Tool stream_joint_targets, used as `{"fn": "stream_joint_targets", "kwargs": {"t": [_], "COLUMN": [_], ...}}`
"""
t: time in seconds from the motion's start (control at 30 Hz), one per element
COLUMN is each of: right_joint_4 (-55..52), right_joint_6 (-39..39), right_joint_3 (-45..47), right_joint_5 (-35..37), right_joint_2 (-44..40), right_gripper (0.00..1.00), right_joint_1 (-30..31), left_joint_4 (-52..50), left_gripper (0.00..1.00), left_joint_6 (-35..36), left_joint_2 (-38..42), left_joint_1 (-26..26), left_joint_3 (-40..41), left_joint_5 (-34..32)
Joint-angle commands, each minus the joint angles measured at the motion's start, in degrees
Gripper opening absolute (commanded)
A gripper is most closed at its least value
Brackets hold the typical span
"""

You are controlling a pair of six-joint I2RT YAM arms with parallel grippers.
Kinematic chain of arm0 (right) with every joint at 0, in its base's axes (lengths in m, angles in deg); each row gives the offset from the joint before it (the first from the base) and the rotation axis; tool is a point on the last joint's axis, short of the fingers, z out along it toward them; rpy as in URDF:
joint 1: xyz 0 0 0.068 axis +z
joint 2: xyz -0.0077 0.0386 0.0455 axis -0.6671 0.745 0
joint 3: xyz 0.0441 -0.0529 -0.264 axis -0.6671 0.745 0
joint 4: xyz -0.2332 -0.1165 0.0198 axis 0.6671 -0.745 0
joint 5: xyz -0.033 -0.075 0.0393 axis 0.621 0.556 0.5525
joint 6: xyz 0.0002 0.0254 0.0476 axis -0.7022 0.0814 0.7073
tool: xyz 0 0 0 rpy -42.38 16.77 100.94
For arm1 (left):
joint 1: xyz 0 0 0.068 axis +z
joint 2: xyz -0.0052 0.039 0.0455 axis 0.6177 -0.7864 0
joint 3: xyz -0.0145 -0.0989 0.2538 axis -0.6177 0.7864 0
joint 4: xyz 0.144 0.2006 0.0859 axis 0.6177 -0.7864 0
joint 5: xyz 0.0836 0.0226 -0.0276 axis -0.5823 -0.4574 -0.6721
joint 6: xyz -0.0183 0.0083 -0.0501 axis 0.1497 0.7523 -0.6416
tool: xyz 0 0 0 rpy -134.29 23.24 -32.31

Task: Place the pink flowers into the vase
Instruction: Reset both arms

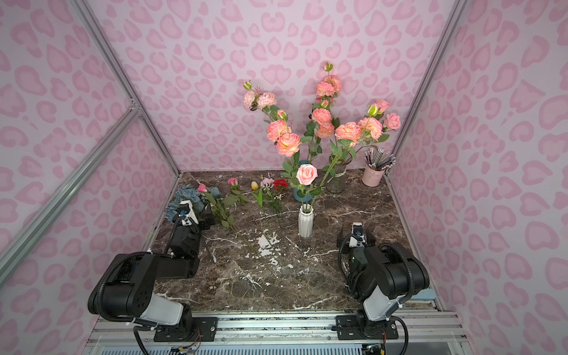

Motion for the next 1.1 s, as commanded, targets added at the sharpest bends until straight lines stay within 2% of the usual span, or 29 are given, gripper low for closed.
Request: {"fn": "stream_joint_targets", "kwargs": {"t": [0.0, 0.13, 0.37, 1.07], "right_joint_4": [13.54, 9.94, -9.24, -9.44], "right_joint_6": [-0.12, 0.76, 5.83, 6.55], "right_joint_3": [-0.55, -1.83, -10.06, -9.81], "right_joint_5": [0.84, 1.4, -1.59, -2.75], "right_joint_2": [-0.11, -0.99, -3.26, -3.69], "right_gripper": [0.99, 0.99, 0.99, 0.99], "right_joint_1": [-0.21, -0.58, -4.79, -5.58], "left_joint_4": [0.89, 0.85, 0.88, 0.9], "left_gripper": [0.98, 0.98, 0.98, 0.98], "left_joint_6": [-0.16, -0.13, -0.12, -0.2], "left_joint_2": [0.09, 0.13, 0.1, 0.16], "left_joint_1": [0.08, 0.1, 0.03, 0.05], "left_joint_3": [-0.48, -0.48, -0.46, -0.47], "left_joint_5": [0.26, 0.24, 0.26, 0.26]}}
